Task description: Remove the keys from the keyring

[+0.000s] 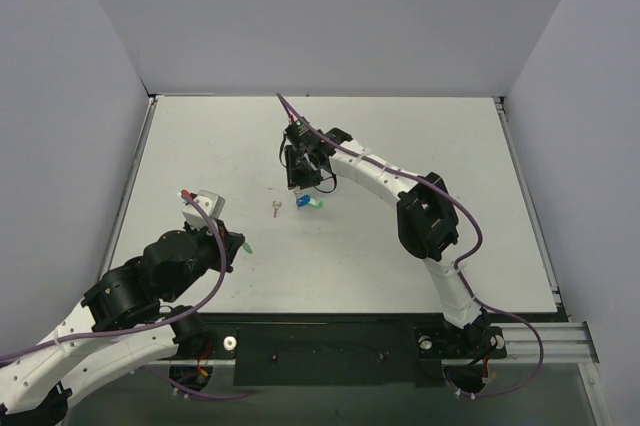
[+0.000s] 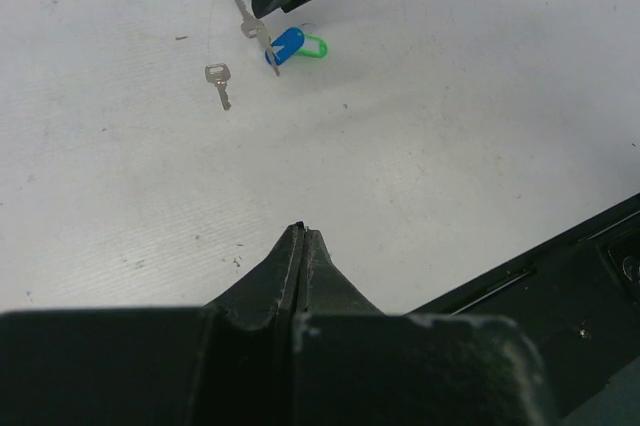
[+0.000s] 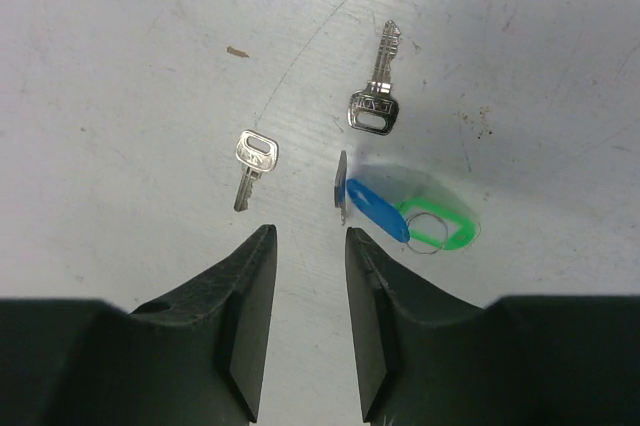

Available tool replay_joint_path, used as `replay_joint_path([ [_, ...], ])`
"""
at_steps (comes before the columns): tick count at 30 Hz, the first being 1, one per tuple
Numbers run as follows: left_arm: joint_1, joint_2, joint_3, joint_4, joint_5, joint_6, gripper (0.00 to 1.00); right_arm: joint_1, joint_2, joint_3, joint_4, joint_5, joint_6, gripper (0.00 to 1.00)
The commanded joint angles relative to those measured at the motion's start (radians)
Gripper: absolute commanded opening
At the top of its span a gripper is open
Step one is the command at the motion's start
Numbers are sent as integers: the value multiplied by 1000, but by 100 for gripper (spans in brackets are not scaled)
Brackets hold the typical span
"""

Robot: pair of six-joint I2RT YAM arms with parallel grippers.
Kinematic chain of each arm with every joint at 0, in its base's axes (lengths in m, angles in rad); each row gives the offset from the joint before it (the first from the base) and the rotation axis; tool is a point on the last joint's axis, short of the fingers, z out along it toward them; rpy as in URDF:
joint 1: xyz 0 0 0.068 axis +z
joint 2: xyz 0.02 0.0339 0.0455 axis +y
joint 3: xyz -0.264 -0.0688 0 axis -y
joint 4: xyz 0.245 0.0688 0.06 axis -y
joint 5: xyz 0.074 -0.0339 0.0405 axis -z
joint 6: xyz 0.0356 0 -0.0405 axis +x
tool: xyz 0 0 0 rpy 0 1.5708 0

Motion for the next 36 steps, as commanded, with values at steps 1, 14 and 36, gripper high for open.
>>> replay_joint_path([
  [1, 8, -6, 5, 28, -14, -6, 0, -9, -5, 45, 0, -23, 11, 31],
  [14, 8, -5, 2, 24, -28, -7, 0, -21, -167, -31, 3, -40, -8, 47],
  [36, 231, 295, 48, 165, 119, 10, 0, -20, -822, -648, -6, 47, -12, 82],
])
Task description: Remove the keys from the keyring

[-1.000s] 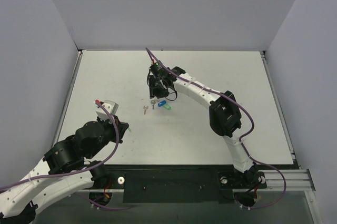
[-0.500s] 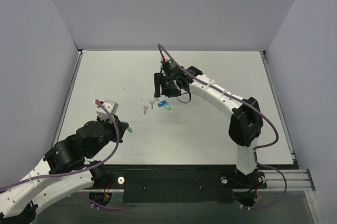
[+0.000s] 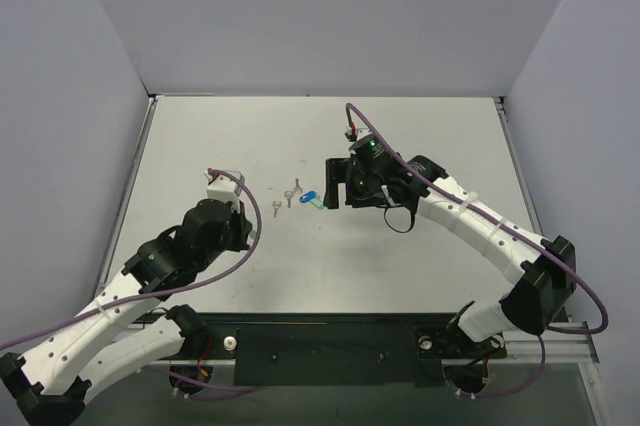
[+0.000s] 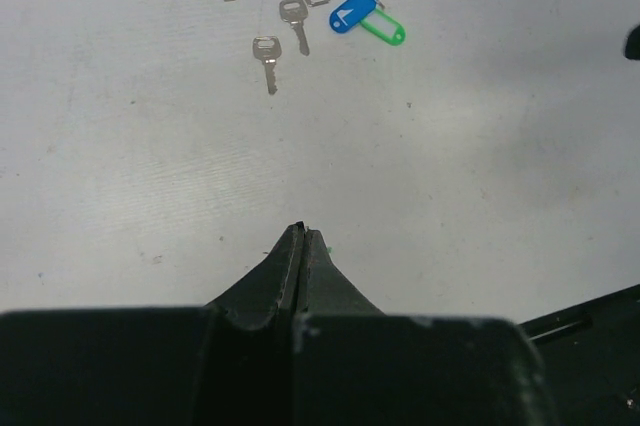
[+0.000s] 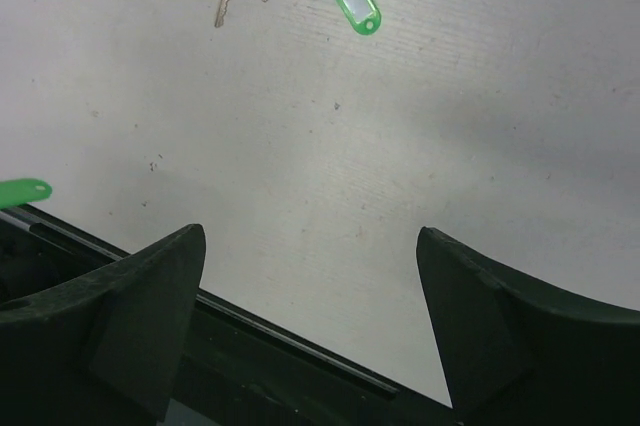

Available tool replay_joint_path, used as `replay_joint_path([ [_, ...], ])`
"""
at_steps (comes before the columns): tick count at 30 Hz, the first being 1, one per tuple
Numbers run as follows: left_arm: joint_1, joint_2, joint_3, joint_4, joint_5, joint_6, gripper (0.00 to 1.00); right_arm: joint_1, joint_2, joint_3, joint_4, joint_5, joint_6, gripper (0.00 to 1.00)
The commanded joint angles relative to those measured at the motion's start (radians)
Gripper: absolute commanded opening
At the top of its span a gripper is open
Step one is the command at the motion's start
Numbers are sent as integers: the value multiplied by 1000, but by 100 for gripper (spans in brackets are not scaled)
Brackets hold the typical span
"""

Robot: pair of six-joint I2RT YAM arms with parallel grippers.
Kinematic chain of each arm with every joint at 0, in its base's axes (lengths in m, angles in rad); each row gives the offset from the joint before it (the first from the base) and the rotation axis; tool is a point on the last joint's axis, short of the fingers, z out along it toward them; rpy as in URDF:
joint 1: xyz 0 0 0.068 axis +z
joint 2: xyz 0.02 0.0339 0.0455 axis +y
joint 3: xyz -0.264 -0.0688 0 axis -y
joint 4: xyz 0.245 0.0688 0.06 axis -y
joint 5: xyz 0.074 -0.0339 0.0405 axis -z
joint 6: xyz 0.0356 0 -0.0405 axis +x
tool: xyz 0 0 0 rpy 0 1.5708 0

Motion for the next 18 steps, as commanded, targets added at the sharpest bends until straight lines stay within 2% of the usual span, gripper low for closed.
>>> replay_joint_path([
  [1, 103, 81, 53, 93, 90, 23, 0, -1, -110, -58, -26, 35, 1, 84],
  [5, 210, 171, 94, 142, 179, 66, 0, 2, -182, -107, -32, 29, 15, 88],
  [11, 331, 343, 195, 187, 233, 133, 0, 13, -281, -161, -41, 25, 40, 89],
  [18, 434, 501, 286, 260, 297, 127, 0, 22, -400, -227, -55, 33, 75, 90],
])
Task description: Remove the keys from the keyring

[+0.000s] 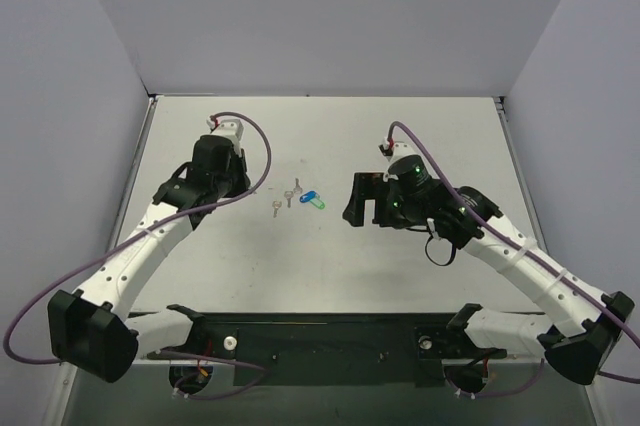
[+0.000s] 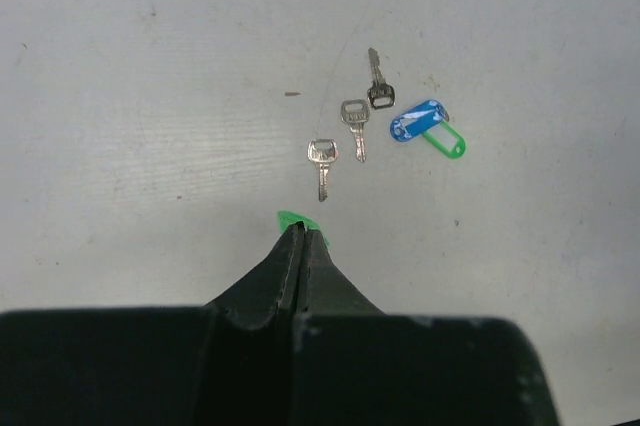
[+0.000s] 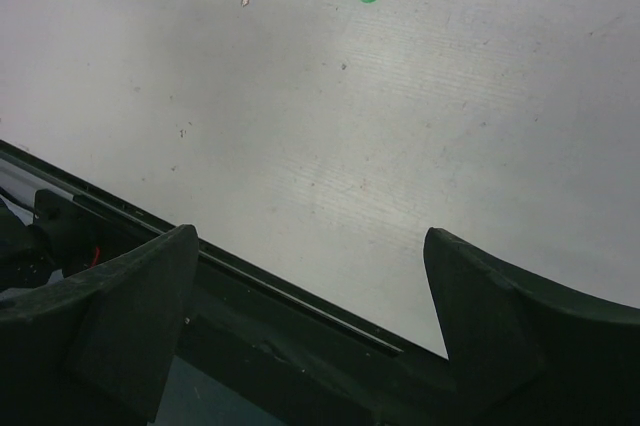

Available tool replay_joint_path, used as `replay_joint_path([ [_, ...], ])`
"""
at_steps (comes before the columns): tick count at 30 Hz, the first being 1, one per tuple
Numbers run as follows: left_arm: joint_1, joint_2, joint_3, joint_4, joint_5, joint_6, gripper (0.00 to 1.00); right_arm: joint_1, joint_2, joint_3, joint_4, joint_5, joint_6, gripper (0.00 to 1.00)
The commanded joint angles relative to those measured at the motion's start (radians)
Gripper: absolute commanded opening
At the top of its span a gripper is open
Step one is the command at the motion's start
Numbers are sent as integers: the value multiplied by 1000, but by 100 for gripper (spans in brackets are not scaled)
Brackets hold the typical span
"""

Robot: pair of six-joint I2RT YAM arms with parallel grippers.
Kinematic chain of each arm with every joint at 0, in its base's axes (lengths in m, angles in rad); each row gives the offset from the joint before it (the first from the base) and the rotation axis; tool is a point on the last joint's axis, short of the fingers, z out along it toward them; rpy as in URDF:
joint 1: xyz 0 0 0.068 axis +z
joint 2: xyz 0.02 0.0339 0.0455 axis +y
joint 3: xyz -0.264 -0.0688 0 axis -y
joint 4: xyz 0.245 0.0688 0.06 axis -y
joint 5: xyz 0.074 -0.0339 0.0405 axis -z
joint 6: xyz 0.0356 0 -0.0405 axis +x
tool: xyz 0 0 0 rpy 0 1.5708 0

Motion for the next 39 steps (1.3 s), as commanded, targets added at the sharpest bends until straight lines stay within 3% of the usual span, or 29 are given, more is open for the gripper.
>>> replay_joint_path([
  [1, 58, 77, 82, 105, 65, 5, 0, 10, -73, -35, -39, 27, 33, 90],
  [20, 102, 345, 186, 285, 160, -112, 0, 50, -190, -126, -44, 60, 91, 90],
  [22, 102, 362, 198, 289, 174, -115, 6, 51, -199, -130, -45, 62, 93, 90],
  [25, 101, 371, 214, 289, 186, -118, 36, 51, -210, -133, -52, 62, 95, 90],
  [26, 101, 375, 217, 291, 192, -121, 40, 53, -211, -133, -55, 62, 95, 90],
  [27, 101, 375, 220, 292, 197, -121, 51, 53, -214, -133, -56, 62, 95, 90],
  [29, 101, 370, 223, 297, 217, -123, 81, 53, -217, -133, -58, 62, 93, 90],
  [39, 99, 251, 228, 271, 284, -115, 84, 56, -223, -130, -59, 108, 88, 90],
])
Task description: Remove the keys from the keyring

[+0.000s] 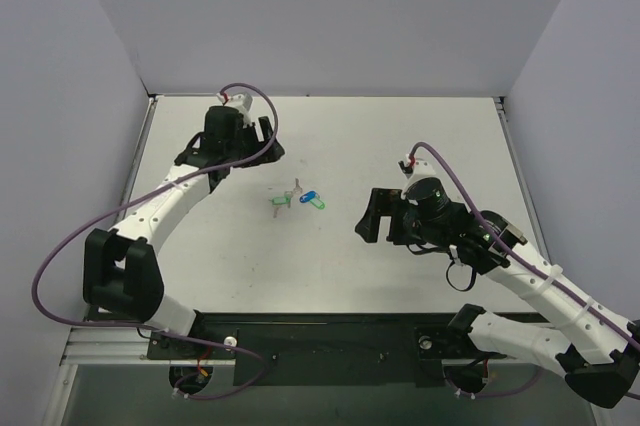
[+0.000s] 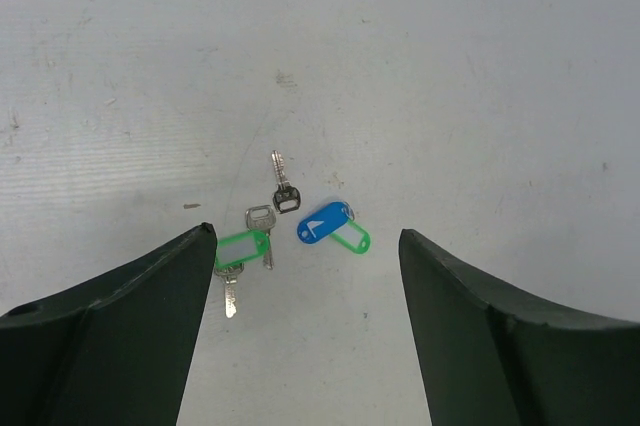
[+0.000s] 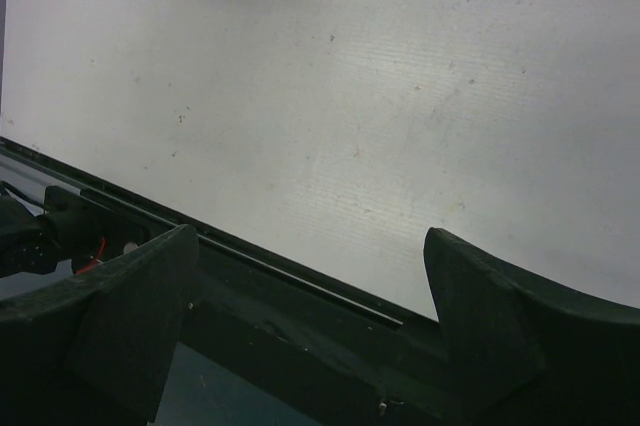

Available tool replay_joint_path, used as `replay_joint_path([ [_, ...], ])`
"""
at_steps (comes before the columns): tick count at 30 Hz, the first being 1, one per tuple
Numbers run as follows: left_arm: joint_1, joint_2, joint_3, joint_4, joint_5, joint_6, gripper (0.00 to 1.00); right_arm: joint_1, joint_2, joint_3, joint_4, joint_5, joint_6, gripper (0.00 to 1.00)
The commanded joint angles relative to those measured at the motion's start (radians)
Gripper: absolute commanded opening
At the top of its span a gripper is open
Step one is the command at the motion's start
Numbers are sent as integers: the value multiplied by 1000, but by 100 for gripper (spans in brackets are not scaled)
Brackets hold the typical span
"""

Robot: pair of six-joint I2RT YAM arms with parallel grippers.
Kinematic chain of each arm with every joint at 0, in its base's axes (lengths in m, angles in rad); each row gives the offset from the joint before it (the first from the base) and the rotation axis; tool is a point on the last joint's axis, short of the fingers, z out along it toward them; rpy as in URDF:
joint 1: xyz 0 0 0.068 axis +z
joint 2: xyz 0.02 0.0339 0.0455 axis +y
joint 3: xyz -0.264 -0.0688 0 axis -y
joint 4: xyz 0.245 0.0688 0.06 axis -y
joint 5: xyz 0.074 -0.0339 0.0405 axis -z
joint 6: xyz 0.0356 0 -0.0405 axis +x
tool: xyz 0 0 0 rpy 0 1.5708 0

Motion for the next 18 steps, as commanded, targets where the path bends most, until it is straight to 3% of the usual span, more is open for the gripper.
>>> replay_joint_path([
  [1, 2, -113, 43, 20, 48, 7, 84, 9, -24, -1, -19, 61, -5, 90],
  [18, 8, -608, -246, -161, -33, 142, 91, 9, -100, -24, 45, 242, -83, 93],
])
